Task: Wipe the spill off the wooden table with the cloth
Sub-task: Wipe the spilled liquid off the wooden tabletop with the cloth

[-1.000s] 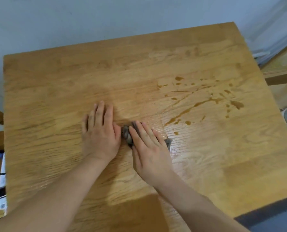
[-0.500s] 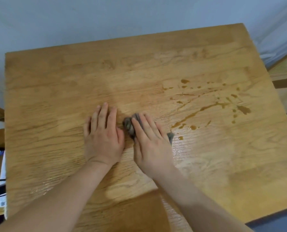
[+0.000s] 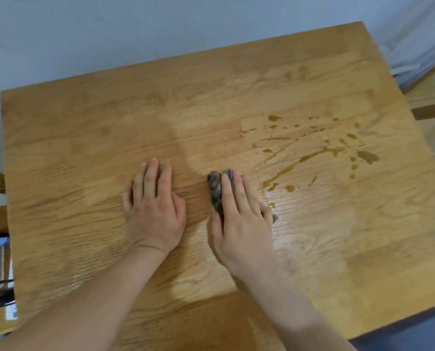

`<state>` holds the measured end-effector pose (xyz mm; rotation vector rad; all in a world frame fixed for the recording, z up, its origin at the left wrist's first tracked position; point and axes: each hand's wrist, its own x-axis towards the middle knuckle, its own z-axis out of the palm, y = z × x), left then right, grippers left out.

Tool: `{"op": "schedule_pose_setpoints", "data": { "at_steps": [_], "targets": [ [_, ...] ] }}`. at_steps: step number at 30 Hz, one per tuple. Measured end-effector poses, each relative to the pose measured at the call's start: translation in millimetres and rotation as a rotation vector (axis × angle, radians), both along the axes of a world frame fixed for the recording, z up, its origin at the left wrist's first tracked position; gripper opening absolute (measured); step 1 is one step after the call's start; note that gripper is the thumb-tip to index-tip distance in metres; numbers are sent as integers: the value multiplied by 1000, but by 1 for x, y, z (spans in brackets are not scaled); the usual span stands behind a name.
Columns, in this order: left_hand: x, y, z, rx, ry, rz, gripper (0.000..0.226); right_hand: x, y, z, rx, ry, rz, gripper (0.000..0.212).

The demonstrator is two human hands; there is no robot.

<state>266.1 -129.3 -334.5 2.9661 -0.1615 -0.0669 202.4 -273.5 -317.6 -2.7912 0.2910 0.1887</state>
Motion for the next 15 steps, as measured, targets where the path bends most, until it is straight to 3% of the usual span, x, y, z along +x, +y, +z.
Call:
{"op": "schedule_pose_setpoints", "data": {
  "at_steps": [2,4,7,10,15],
  "targets": [
    [1,0,-1,1,-5,0,56,-30,-3,14,-17,59,4,69],
    [0,0,-1,2,0,-4,56,-33,-3,22,-69,-1,10,72],
    [-1,-1,0,-5,-9,10,56,-25,-3,12,-31,-192,150,56],
    [-1,-1,1,-3,-16,5,56,-15,-8,-11,33,-204,272,49],
    [-1,-1,-2,-9,-47,-5,56,58,-1,-19,87,-228,147,50]
  ]
}}
